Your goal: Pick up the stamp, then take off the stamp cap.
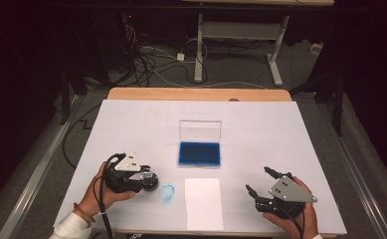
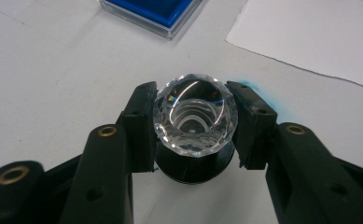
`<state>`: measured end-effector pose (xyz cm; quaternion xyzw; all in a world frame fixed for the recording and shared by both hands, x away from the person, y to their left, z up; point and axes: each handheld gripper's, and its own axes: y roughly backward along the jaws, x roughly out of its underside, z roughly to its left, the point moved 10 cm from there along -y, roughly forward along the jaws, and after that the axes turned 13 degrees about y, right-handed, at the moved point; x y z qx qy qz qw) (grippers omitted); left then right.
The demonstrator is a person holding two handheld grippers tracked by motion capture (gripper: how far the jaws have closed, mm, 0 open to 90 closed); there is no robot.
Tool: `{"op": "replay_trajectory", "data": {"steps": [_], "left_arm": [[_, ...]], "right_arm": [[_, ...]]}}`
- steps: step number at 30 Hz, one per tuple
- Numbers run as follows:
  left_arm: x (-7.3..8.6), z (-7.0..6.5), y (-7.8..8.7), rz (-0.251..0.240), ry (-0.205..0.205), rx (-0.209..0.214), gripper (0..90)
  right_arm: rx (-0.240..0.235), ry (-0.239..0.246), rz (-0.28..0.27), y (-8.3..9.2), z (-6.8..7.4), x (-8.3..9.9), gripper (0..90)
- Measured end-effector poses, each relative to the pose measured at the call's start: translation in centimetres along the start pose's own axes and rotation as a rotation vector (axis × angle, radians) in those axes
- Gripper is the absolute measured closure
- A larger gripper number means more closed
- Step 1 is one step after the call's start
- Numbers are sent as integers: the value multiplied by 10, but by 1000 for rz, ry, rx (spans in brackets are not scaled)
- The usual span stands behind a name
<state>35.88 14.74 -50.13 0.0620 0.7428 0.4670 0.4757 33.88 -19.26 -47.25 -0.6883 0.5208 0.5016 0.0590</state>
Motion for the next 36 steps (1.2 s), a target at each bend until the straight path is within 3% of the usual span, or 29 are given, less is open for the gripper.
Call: {"op": "replay_trajectory", "data": {"steps": [19,36], "left_arm": [[-5,6,8,-49,4,-20,544],[-17,1,16,-121,5,-25,544]], "right_arm": [[7,-5,1,-1,-1,0,243],[-30,3,9,-8,6,-1,232]]}}
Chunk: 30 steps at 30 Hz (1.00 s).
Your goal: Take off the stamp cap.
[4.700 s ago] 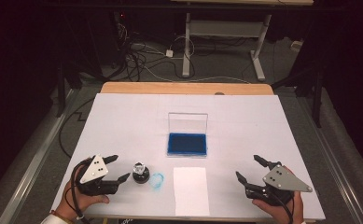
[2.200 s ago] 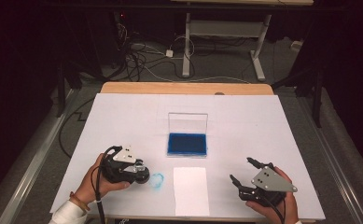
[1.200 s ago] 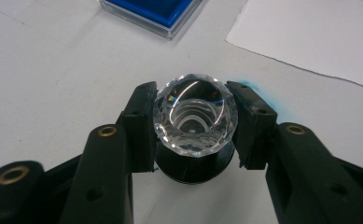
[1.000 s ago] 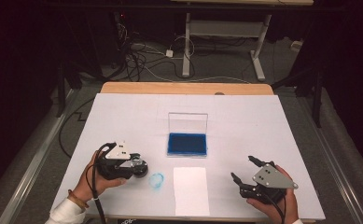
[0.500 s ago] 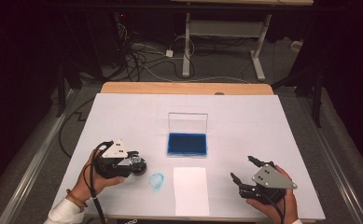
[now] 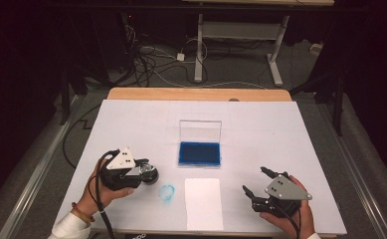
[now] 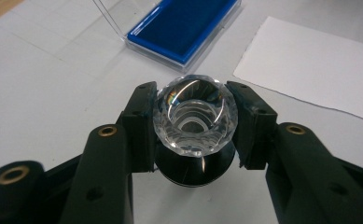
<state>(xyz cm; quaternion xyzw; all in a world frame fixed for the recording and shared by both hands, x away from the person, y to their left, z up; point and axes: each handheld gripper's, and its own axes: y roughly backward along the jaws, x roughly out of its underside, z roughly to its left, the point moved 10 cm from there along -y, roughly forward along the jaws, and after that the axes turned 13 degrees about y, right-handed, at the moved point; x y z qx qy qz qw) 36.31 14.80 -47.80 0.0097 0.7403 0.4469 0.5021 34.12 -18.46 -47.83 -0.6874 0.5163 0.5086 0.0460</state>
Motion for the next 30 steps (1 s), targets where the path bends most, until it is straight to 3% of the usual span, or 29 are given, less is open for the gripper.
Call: {"op": "replay_trajectory", "data": {"steps": [7,12,24,30], "left_arm": [[-14,-2,-2,-32,-4,14,544],[-25,-8,-5,-48,-13,27,544],[-52,-30,-9,-96,-45,72,544],[-64,-38,-13,-112,-51,99,544]], "right_arm": [[-32,-20,-30,0,4,-3,231],[-54,-31,-39,-3,6,-7,182],[-145,34,-63,-19,34,-37,179],[-169,18,-78,-26,38,-48,202]]}}
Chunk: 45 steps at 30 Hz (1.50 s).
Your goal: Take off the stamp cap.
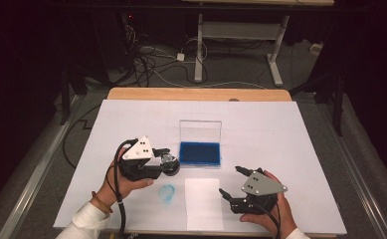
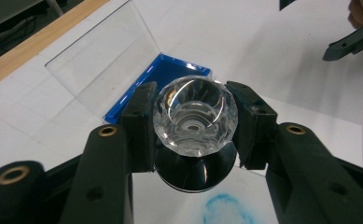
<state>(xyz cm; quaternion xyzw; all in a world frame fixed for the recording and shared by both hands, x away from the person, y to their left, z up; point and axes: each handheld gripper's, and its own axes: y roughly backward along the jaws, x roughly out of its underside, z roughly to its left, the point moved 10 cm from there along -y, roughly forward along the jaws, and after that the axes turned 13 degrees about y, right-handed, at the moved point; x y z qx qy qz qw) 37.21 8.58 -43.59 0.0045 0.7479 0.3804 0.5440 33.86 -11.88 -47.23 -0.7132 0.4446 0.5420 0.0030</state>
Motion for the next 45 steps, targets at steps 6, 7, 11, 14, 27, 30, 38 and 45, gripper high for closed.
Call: {"op": "replay_trajectory", "data": {"steps": [6,7,11,14,27,30,38,45], "left_arm": [[-10,-9,-9,-9,-10,24,544],[-11,-11,-10,-10,-9,29,544],[-19,-19,-15,-18,-19,47,544],[-22,-23,-17,-22,-19,63,545],[-22,-38,-30,-4,-32,101,545],[-21,-42,-31,-3,-30,114,545],[-18,-45,-33,2,-28,130,545],[-18,-43,-33,-7,-11,133,545]], "right_arm": [[-30,3,-40,-18,7,-22,208],[-56,-1,-47,-27,12,-28,200],[-82,0,-65,-43,20,-39,202],[-109,-18,-86,-55,26,-46,206],[-126,-55,-105,-80,38,-55,219],[-131,-63,-105,-82,38,-55,238],[-125,-67,-95,-86,39,-50,351],[-120,-57,-95,-85,39,-49,362]]}}
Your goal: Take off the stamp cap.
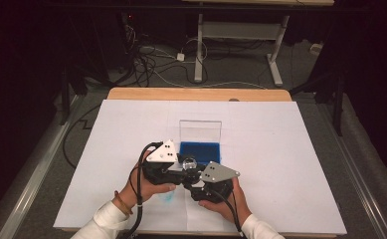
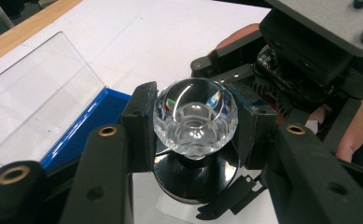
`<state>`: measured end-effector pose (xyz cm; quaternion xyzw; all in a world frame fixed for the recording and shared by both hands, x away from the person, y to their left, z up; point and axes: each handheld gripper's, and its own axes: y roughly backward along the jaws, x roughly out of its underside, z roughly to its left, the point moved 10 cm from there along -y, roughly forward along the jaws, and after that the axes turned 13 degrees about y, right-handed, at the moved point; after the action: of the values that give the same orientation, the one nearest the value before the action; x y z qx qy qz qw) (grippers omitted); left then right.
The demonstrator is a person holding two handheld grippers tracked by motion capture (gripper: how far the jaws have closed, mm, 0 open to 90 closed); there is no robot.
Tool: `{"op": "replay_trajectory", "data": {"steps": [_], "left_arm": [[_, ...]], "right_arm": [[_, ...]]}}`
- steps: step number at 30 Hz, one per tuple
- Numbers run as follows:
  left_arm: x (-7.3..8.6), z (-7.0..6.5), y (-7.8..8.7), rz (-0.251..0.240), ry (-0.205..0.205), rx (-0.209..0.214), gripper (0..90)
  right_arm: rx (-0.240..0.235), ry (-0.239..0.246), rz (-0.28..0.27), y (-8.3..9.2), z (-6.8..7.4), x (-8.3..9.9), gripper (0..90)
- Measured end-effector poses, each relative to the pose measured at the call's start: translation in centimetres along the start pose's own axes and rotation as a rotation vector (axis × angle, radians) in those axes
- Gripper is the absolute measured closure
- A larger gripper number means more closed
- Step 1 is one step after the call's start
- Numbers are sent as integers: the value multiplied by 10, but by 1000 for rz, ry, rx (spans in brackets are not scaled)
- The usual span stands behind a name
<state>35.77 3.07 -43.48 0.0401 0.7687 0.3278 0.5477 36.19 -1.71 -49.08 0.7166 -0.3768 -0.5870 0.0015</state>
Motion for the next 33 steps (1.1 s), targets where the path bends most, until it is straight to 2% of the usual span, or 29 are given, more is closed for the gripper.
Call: {"op": "replay_trajectory", "data": {"steps": [3,5,14,17,18,20,24,30,33], "left_arm": [[0,1,2,-6,6,2,544],[0,1,2,-6,7,3,544],[-1,1,4,-22,31,20,544],[-2,1,5,-28,43,37,545],[-2,1,5,-34,50,49,545],[-3,1,6,-37,40,40,545],[-3,0,9,-35,27,32,545],[-4,3,15,-46,26,22,546],[-3,4,17,-46,25,11,546]], "right_arm": [[2,6,6,-1,1,1,334],[10,9,0,0,0,0,371],[17,19,-4,2,0,-1,377],[9,31,2,3,1,-1,381],[2,48,10,3,2,-1,382],[-12,99,31,2,10,-1,383],[-26,131,41,3,14,-5,384],[-35,132,84,3,12,4,383],[-35,122,89,6,8,9,382]]}}
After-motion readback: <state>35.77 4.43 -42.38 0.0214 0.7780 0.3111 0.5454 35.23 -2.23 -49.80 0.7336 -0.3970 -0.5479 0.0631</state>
